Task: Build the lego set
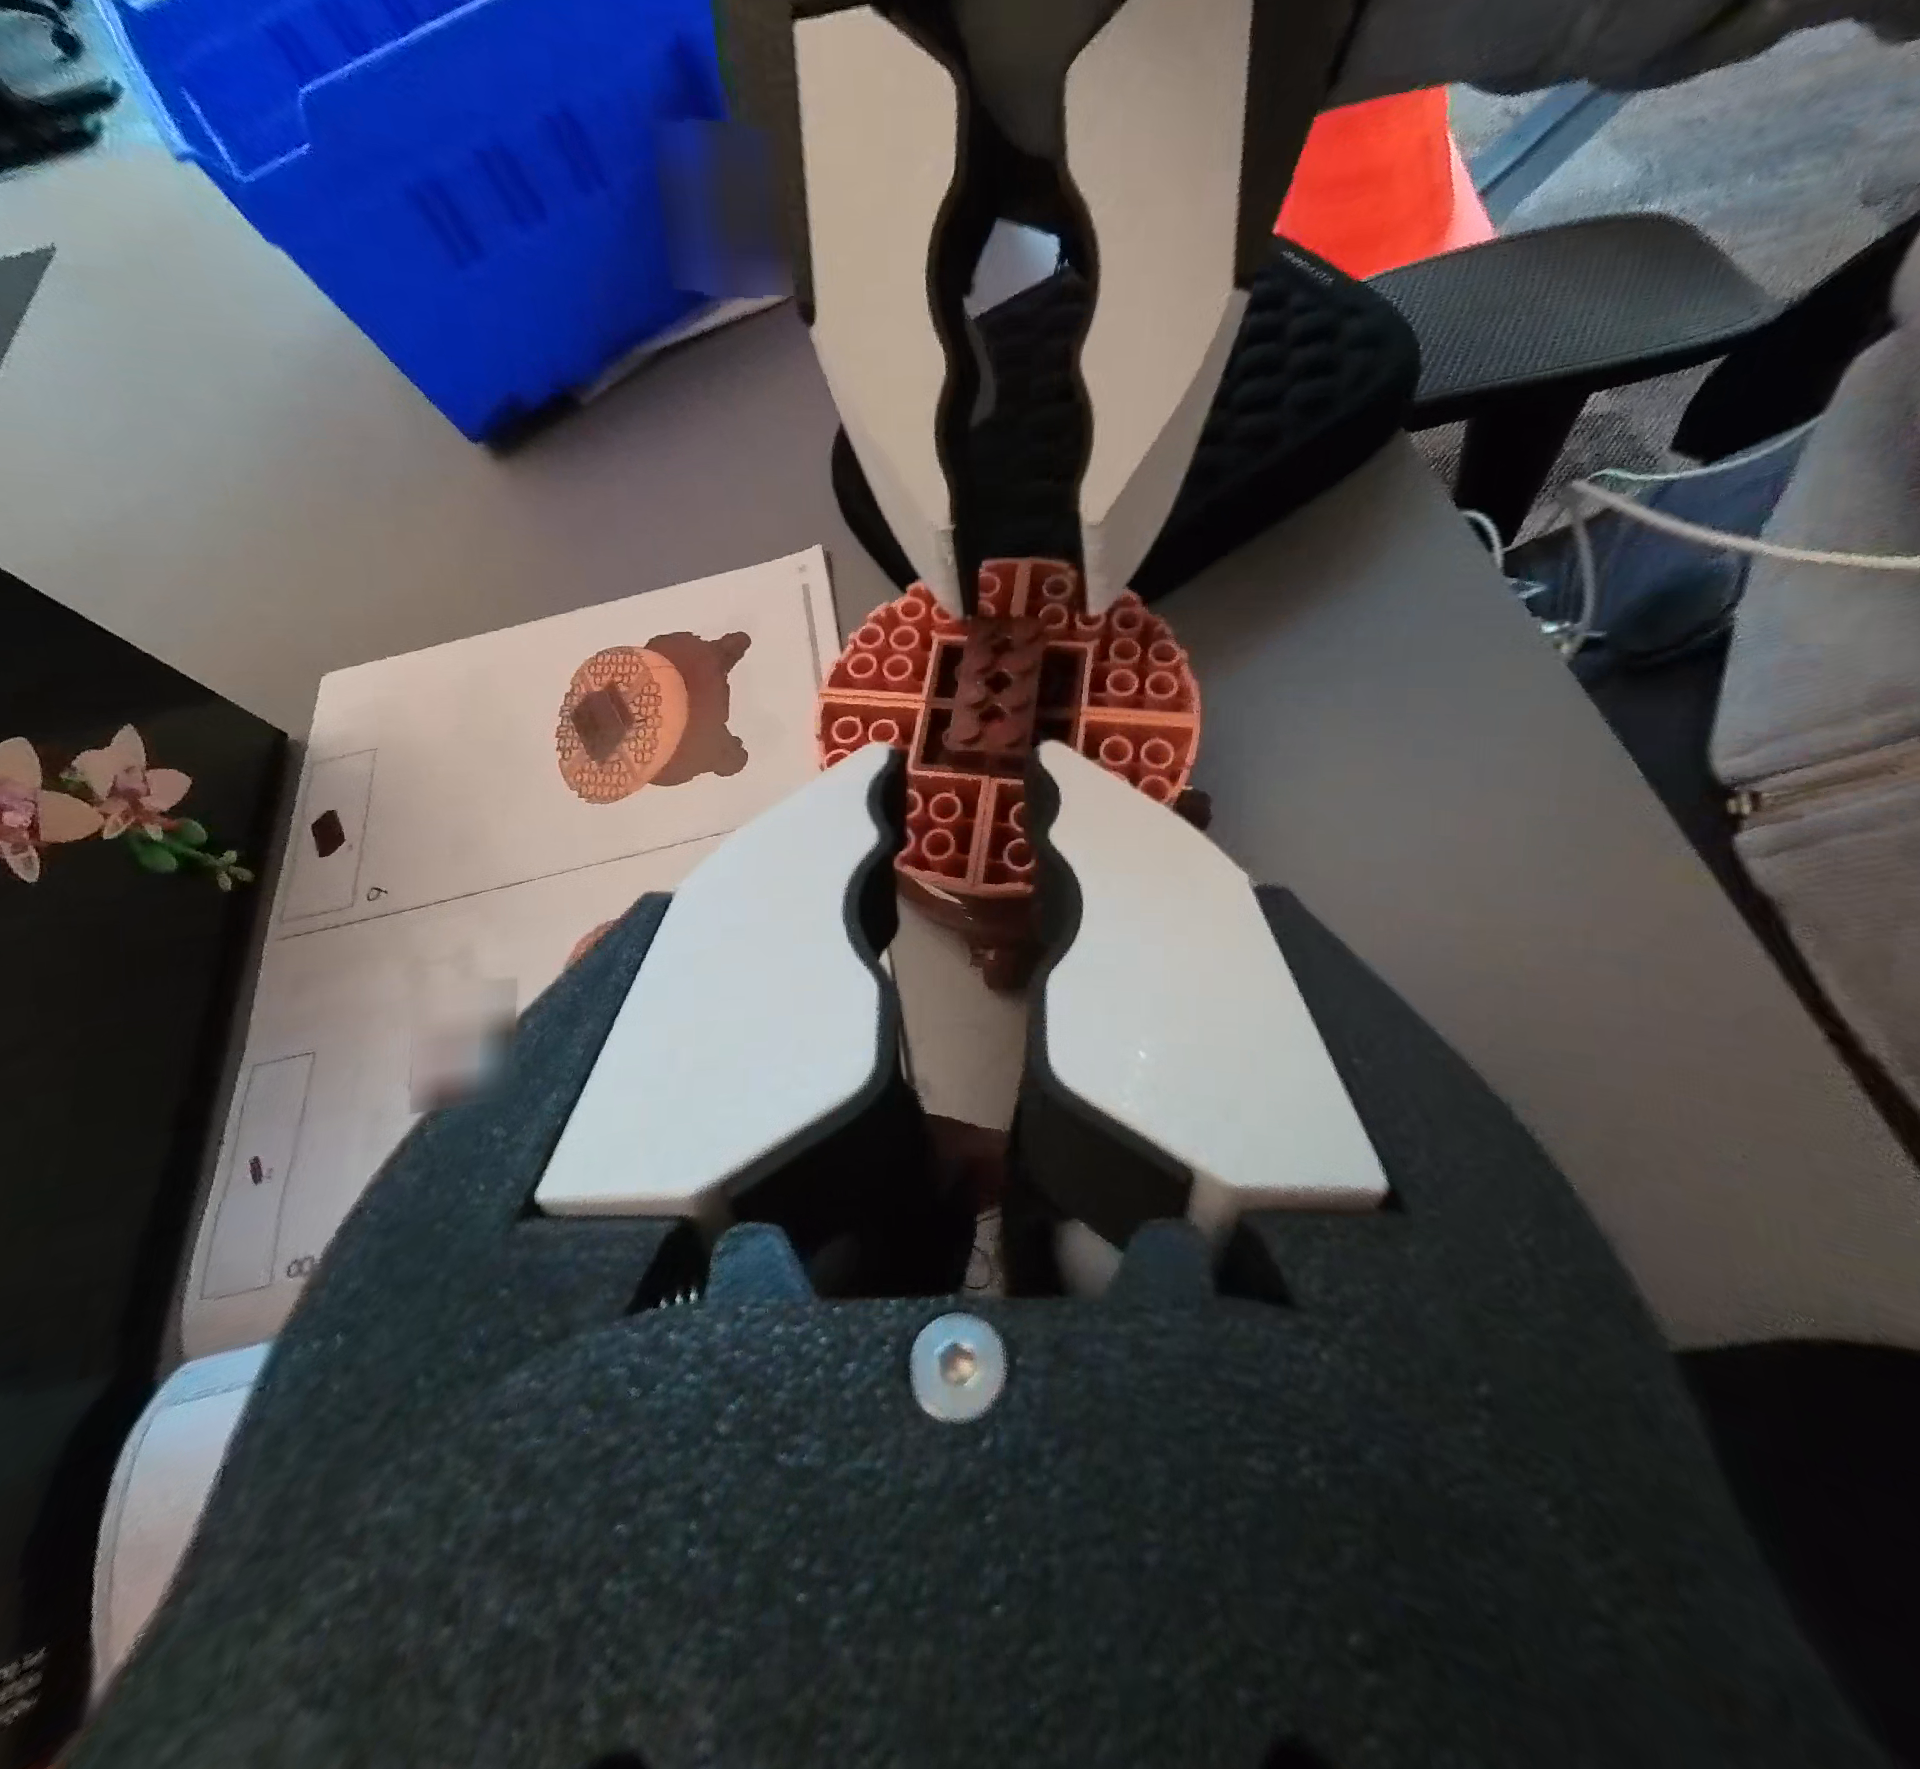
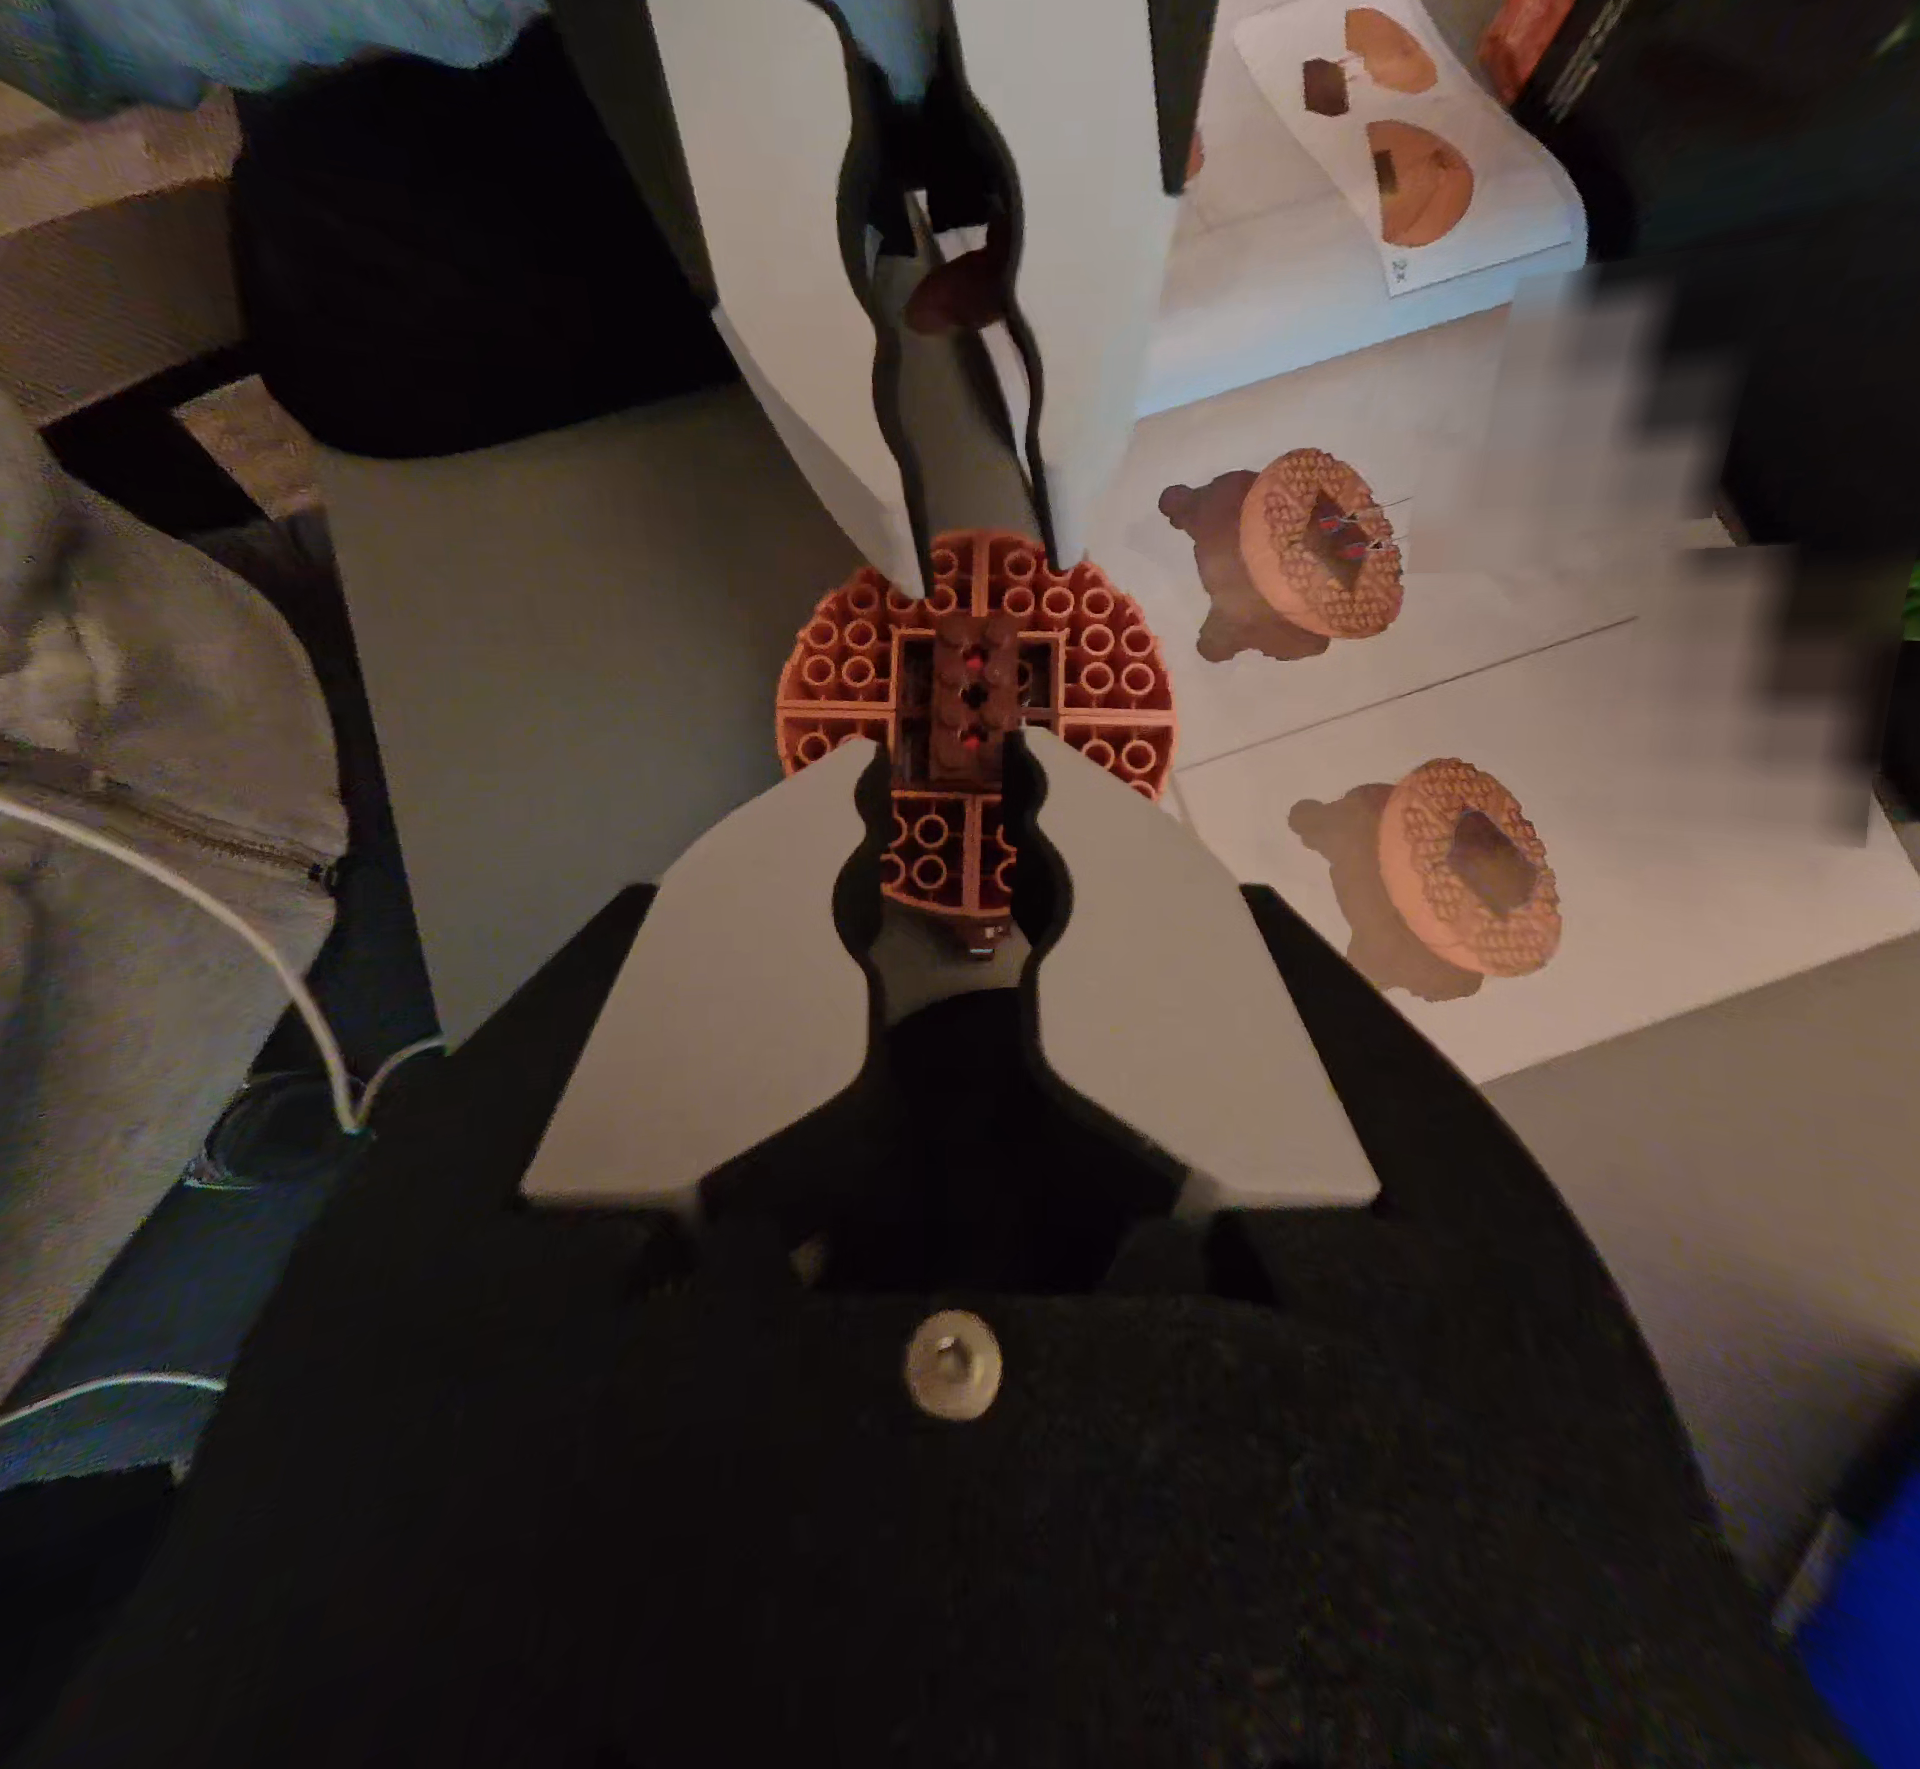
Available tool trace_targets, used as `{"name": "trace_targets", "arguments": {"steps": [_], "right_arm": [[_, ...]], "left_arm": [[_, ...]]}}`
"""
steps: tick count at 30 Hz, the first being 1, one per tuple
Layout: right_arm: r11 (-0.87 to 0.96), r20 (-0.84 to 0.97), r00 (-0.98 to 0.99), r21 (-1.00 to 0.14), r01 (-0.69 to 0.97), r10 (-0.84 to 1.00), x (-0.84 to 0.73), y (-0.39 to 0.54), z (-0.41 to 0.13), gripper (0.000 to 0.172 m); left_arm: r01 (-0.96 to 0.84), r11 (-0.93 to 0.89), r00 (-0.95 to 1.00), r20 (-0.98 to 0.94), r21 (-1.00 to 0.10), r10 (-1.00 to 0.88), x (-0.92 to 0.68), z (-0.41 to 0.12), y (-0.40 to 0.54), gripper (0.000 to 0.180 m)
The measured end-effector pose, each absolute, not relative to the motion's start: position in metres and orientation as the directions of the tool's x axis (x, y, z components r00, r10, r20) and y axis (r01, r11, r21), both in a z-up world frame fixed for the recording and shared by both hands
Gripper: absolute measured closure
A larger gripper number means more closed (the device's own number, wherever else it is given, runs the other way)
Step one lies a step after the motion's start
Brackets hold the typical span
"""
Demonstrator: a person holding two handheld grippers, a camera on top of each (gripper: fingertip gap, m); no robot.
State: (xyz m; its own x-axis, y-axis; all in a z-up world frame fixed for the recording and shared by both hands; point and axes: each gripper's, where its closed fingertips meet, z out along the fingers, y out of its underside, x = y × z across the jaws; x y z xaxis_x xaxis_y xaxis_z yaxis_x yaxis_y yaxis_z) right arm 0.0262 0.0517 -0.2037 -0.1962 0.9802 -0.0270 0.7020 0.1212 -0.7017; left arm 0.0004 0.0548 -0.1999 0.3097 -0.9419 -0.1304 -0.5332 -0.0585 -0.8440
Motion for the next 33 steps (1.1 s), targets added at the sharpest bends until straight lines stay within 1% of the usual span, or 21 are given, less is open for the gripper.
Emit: {"name": "trace_targets", "arguments": {"steps": [4, 8, 10, 13, 17, 20, 23, 25, 28, 30, 31, 32, 33], "right_arm": [[0.151, 0.004, -0.206, -0.697, 0.701, 0.978, 0.023, 0.054, -0.206, 0.157], [0.172, 0.024, -0.214, -0.682, 0.711, 0.976, 0.022, 0.056, -0.207, 0.157], [0.172, 0.015, -0.22, -0.677, 0.715, 0.975, 0.022, 0.056, -0.207, 0.159], [0.18, 0.022, -0.223, -0.668, 0.722, 0.975, 0.022, 0.056, -0.208, 0.159], [0.204, 0.036, -0.234, -0.629, 0.75, 0.972, 0.023, 0.056, -0.208, 0.159], [0.228, 0.05, -0.247, -0.596, 0.77, 0.968, 0.023, 0.056, -0.209, 0.158], [0.231, 0.047, -0.251, -0.577, 0.783, 0.967, 0.023, 0.056, -0.209, 0.158], [0.23, 0.038, -0.254, -0.572, 0.787, 0.966, 0.023, 0.056, -0.209, 0.158], [0.225, 0.024, -0.257, -0.566, 0.793, 0.966, 0.023, 0.056, -0.21, 0.158], [0.227, 0.022, -0.259, -0.561, 0.797, 0.966, 0.024, 0.056, -0.21, 0.158], [0.229, 0.024, -0.26, -0.556, 0.799, 0.965, 0.024, 0.056, -0.21, 0.158], [0.234, 0.029, -0.263, -0.553, 0.8, 0.964, 0.023, 0.056, -0.21, 0.158], [0.236, 0.031, -0.263, -0.55, 0.801, 0.964, 0.023, 0.056, -0.21, 0.158]], "left_arm": [[-0.561, -0.06, 0.301, -0.137, -0.826, -0.944, 0.004, -0.21, 0.055, 0.158], [-0.553, -0.062, 0.305, -0.133, -0.831, -0.943, 0.008, -0.209, 0.057, 0.158], [-0.549, -0.056, 0.289, -0.126, -0.834, -0.949, 0.009, -0.209, 0.055, 0.163], [-0.546, -0.052, 0.271, -0.117, -0.836, -0.956, 0.009, -0.21, 0.054, 0.165], [-0.566, -0.035, 0.23, -0.116, -0.824, -0.966, 0.009, -0.207, 0.053, 0.164], [-0.549, -0.02, 0.207, -0.113, -0.835, -0.972, 0.012, -0.194, 0.053, 0.162], [-0.636, -0.004, 0.165, -0.131, -0.772, -0.977, 0.011, -0.202, 0.053, 0.17], [-0.635, -0.019, 0.148, -0.098, -0.772, -0.984, 0.014, -0.203, 0.05, 0.174], [-0.635, -0.044, 0.152, -0.068, -0.772, -0.986, 0.016, -0.205, 0.052, 0.172], [-0.647, -0.039, 0.157, -0.083, -0.762, -0.984, 0.015, -0.204, 0.054, 0.168], [-0.659, -0.032, 0.166, -0.104, -0.752, -0.981, 0.014, -0.204, 0.055, 0.163], [-0.677, -0.03, 0.167, -0.114, -0.736, -0.979, 0.013, -0.204, 0.055, 0.154], [-0.695, -0.032, 0.161, -0.112, -0.718, -0.981, 0.012, -0.205, 0.054, 0.153]]}}
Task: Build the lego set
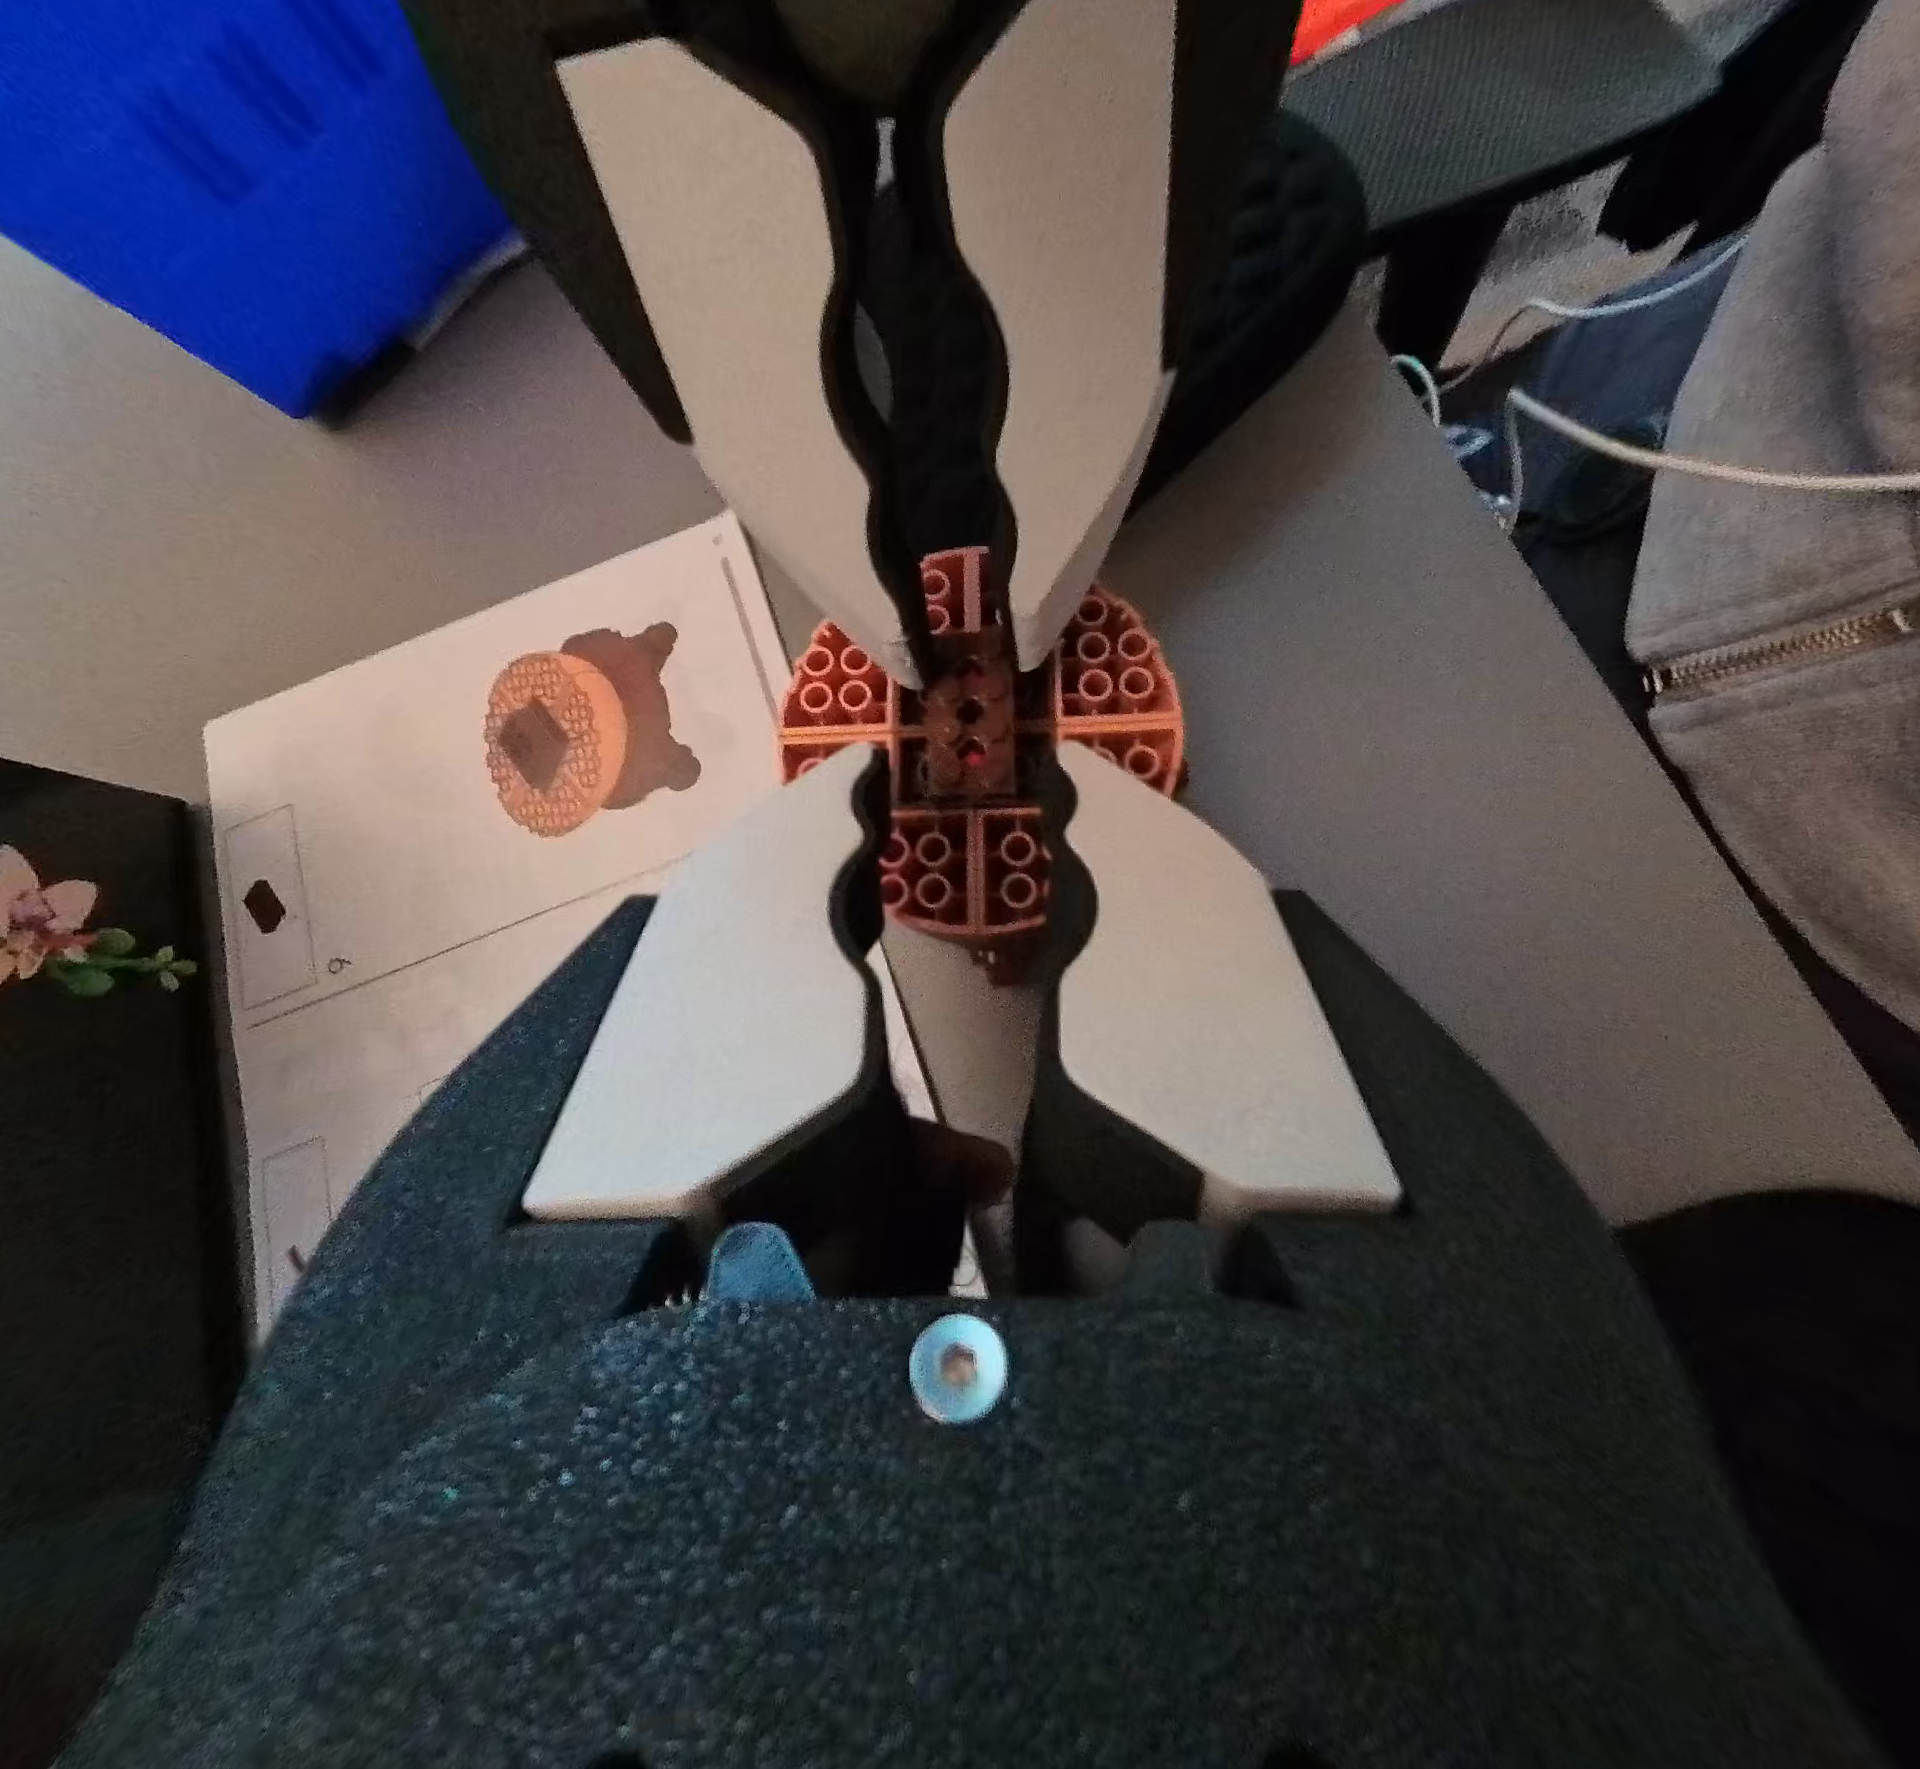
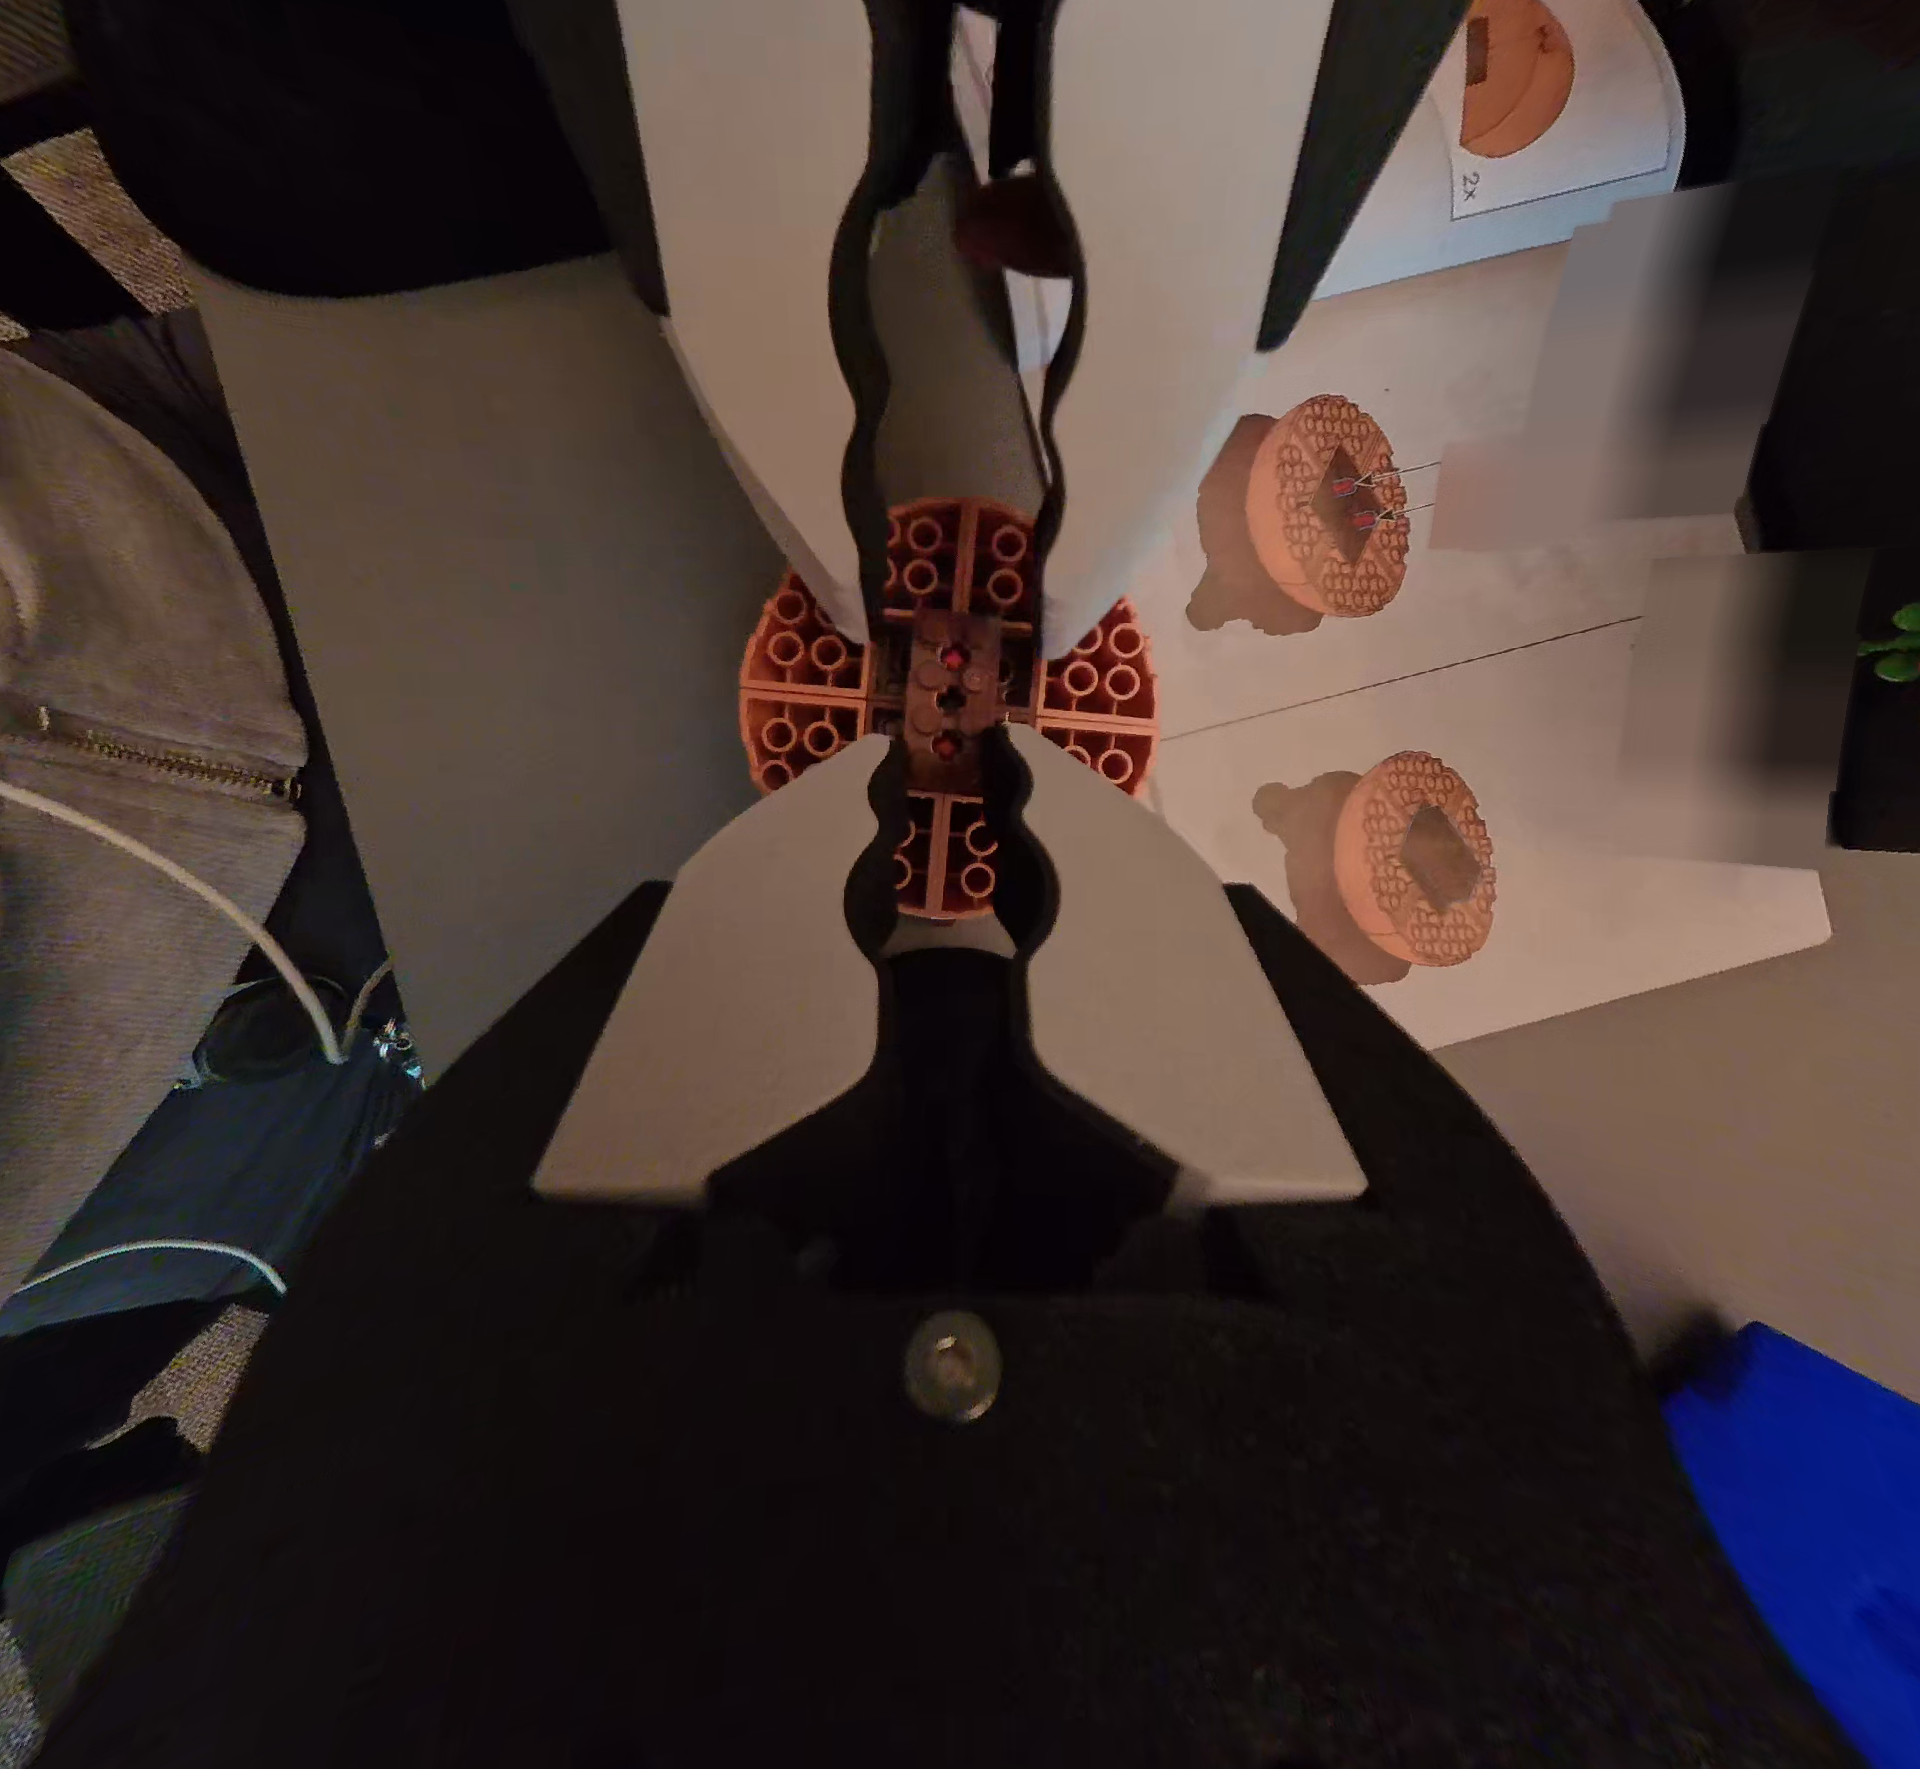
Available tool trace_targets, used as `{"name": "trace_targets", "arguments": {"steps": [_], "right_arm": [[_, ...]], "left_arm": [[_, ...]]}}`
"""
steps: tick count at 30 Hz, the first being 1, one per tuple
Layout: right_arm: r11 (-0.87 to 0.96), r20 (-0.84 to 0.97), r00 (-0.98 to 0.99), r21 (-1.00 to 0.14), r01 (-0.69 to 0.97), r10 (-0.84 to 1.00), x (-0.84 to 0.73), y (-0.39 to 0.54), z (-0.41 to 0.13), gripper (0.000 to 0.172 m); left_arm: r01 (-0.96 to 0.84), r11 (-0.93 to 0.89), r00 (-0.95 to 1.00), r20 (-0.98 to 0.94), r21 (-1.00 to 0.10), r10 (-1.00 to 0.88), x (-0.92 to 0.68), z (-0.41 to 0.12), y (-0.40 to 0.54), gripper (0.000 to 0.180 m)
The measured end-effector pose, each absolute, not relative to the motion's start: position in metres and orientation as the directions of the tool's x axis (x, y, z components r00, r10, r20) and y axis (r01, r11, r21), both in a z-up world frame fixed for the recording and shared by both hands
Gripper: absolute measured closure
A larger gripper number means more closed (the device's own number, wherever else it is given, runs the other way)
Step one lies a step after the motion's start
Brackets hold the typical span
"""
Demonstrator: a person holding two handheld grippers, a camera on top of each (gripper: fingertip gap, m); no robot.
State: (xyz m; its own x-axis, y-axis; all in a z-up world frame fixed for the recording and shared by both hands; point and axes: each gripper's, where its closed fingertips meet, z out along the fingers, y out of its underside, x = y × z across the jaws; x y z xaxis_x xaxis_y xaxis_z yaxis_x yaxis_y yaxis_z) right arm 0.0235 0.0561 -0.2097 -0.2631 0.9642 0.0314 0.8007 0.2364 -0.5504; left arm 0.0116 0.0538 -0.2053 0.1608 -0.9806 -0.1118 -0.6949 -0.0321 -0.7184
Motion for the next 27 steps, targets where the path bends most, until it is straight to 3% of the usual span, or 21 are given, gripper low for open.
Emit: {"name": "trace_targets", "arguments": {"steps": [3, 8, 12, 18, 22, 27], "right_arm": [[0.241, 0.04, -0.262, -0.543, 0.805, 0.964, 0.0237, 0.0561, -0.2099, 0.158], [0.238, 0.046, -0.252, -0.526, 0.817, 0.967, 0.0236, 0.0561, -0.2105, 0.158], [0.234, 0.047, -0.242, -0.485, 0.842, 0.969, 0.024, 0.0564, -0.2115, 0.158], [0.188, 0.0, -0.218, -0.503, 0.843, 0.976, 0.0233, 0.0559, -0.2147, 0.157], [0.221, 0.048, -0.225, -0.462, 0.859, 0.973, 0.0234, 0.0566, -0.2155, 0.157], [0.224, 0.052, -0.232, -0.524, 0.822, 0.971, 0.0224, 0.056, -0.2144, 0.157]], "left_arm": [[-0.732, -0.026, 0.151, -0.124, -0.681, -0.981, 0.0125, -0.2114, 0.0539, 0.164], [-0.744, -0.041, 0.153, -0.111, -0.667, -0.982, 0.012, -0.2122, 0.0537, 0.165], [-0.805, 0.007, 0.116, -0.168, -0.593, -0.979, 0.0115, -0.2132, 0.054, 0.165], [-0.757, -0.038, 0.157, -0.125, -0.653, -0.98, 0.0122, -0.214, 0.0541, 0.165], [-0.773, -0.039, 0.15, -0.122, -0.633, -0.981, 0.0123, -0.2146, 0.0542, 0.164], [-0.765, -0.036, 0.17, -0.148, -0.643, -0.974, 0.0124, -0.2138, 0.0544, 0.164]]}}
